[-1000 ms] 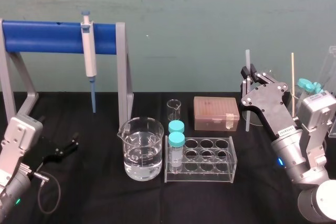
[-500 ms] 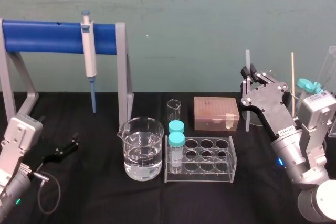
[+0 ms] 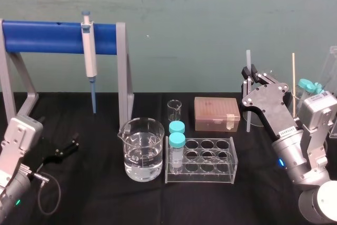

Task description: Pick up the stirring rod with one hand, then place it down.

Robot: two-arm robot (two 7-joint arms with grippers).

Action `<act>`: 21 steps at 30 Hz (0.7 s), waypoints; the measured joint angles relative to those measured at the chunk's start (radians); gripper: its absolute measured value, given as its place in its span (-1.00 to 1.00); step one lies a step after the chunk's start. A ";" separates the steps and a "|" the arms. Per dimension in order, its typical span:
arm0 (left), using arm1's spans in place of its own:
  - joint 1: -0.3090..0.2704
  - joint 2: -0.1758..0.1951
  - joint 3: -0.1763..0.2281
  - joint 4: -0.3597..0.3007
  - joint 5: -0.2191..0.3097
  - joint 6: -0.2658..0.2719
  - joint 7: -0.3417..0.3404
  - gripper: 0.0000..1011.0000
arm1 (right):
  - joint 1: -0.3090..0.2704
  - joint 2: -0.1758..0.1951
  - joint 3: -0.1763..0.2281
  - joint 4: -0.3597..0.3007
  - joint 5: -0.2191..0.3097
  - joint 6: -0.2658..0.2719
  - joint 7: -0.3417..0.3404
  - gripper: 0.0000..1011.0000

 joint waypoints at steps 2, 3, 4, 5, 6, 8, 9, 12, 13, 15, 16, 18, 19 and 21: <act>0.000 0.000 0.000 0.000 0.000 0.000 0.000 0.98 | 0.000 0.000 0.000 0.000 0.000 0.000 0.000 -0.87; 0.000 0.000 0.000 0.000 0.000 0.000 0.000 0.98 | 0.000 0.000 0.000 0.000 0.000 0.000 0.000 -0.87; 0.000 0.000 0.000 0.000 0.000 0.000 0.000 0.98 | 0.000 0.000 0.000 0.000 0.000 0.000 0.000 -0.87; 0.000 0.000 0.000 0.000 0.000 0.000 0.000 0.98 | 0.000 0.000 0.000 0.000 0.000 0.000 0.000 -0.87; 0.000 0.000 0.000 0.000 0.000 0.000 0.000 0.98 | 0.000 0.000 0.000 0.000 0.000 0.000 0.000 -0.87; 0.000 0.000 0.000 0.000 0.000 0.000 0.000 0.98 | 0.000 -0.001 0.001 0.000 0.000 0.000 0.000 -0.87; 0.000 0.000 0.000 0.000 0.000 0.000 0.000 0.98 | 0.000 -0.001 0.002 0.000 0.001 0.000 0.003 -0.87; 0.000 0.000 0.000 0.000 0.000 0.000 0.000 0.98 | 0.000 -0.005 0.006 0.002 0.007 0.002 0.019 -0.87; 0.000 0.000 0.000 0.000 0.000 0.000 0.000 0.98 | 0.001 -0.006 0.008 0.003 0.008 0.003 0.025 -0.87; 0.000 0.000 0.000 0.000 0.000 0.000 0.000 0.98 | 0.001 -0.008 0.010 0.004 0.008 0.003 0.031 -0.87; 0.000 0.000 0.000 0.000 0.000 0.000 0.000 0.98 | 0.001 -0.009 0.011 0.004 0.008 0.004 0.032 -0.87; 0.000 0.000 0.000 0.000 0.000 0.000 0.000 0.98 | 0.001 -0.012 0.015 0.005 0.008 0.004 0.039 -0.87; 0.000 0.000 0.000 0.000 0.000 0.000 0.000 0.98 | 0.001 -0.014 0.017 0.006 0.008 0.004 0.045 -0.87; 0.000 0.000 0.000 0.000 0.000 0.000 0.000 0.98 | 0.002 -0.017 0.019 0.009 0.011 0.007 0.054 -0.87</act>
